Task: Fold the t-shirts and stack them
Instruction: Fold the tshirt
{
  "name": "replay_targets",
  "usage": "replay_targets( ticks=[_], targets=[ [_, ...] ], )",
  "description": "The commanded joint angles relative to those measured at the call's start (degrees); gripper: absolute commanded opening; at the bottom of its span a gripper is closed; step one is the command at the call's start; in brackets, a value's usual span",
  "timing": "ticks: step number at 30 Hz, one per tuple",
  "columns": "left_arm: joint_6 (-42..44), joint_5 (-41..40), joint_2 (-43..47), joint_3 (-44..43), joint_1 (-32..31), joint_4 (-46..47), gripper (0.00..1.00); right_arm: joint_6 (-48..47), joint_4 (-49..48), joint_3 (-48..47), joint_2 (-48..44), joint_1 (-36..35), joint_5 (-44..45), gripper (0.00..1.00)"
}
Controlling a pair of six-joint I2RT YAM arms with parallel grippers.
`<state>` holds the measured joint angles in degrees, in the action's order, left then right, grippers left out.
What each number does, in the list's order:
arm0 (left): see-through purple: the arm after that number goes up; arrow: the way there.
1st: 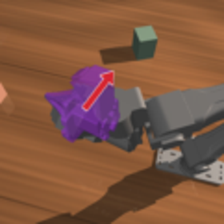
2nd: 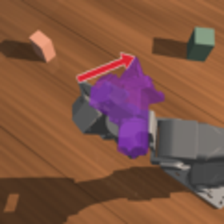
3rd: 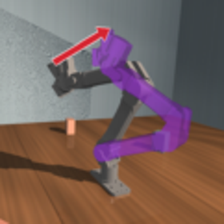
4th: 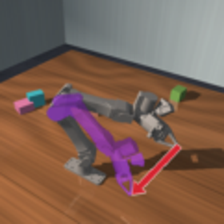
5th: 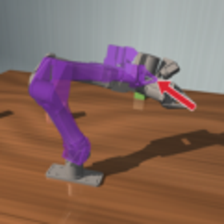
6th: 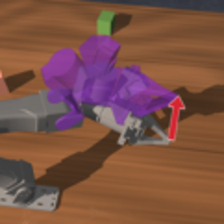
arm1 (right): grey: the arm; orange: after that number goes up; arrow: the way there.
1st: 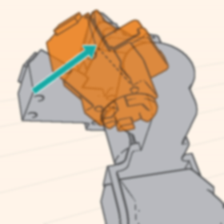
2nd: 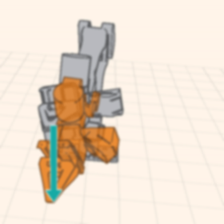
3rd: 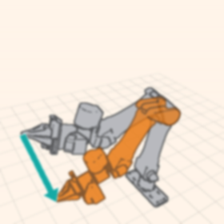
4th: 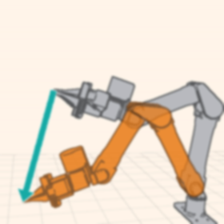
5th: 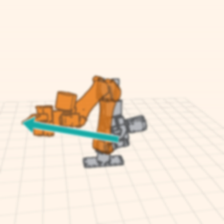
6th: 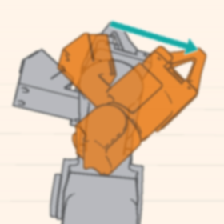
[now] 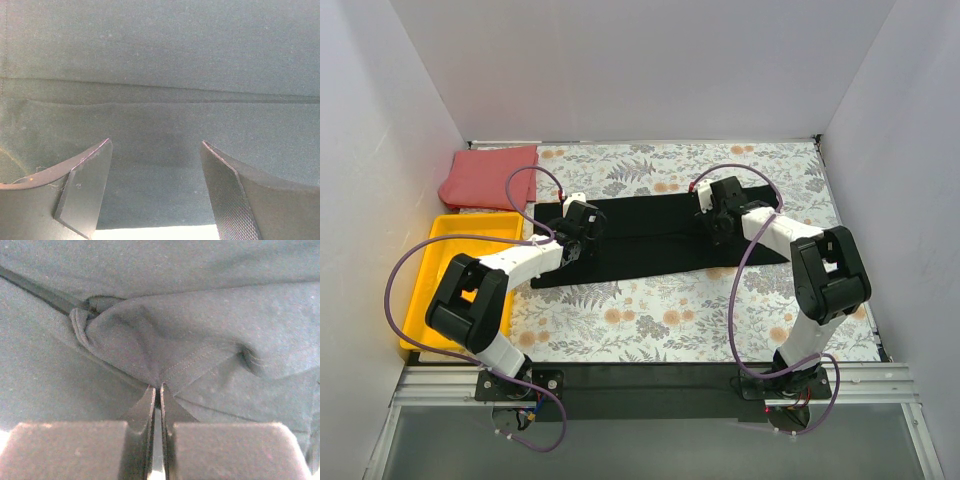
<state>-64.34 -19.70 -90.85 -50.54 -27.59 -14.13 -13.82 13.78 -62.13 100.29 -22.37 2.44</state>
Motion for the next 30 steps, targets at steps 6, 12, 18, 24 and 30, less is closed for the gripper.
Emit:
replay_targets(
  ticks=[6, 12, 18, 24, 30],
  targets=[
    [0.7, -0.2, 1.9, -1.8, 0.0, 0.2, 0.70, 3.8, 8.6, -5.8, -2.4, -1.7, 4.8, 0.02],
    [0.6, -0.1, 1.8, -1.8, 0.1, 0.2, 0.70, 5.2, 14.0, -9.7, -0.4, -3.6, 6.2, 0.02],
    [0.6, 0.0, 1.8, -2.0, 0.1, 0.2, 0.70, 7.5, 19.6, -13.6, 2.8, -5.7, 6.8, 0.04],
    [0.5, 0.0, 1.8, -2.0, 0.0, -0.1, 0.70, 9.3, 21.1, -14.4, 5.7, -6.2, 5.1, 0.23],
    [-2.0, 0.5, 2.9, -1.7, 0.3, -0.3, 0.70, 12.7, 21.3, -15.3, 2.8, -5.7, 4.1, 0.47]
  ],
)
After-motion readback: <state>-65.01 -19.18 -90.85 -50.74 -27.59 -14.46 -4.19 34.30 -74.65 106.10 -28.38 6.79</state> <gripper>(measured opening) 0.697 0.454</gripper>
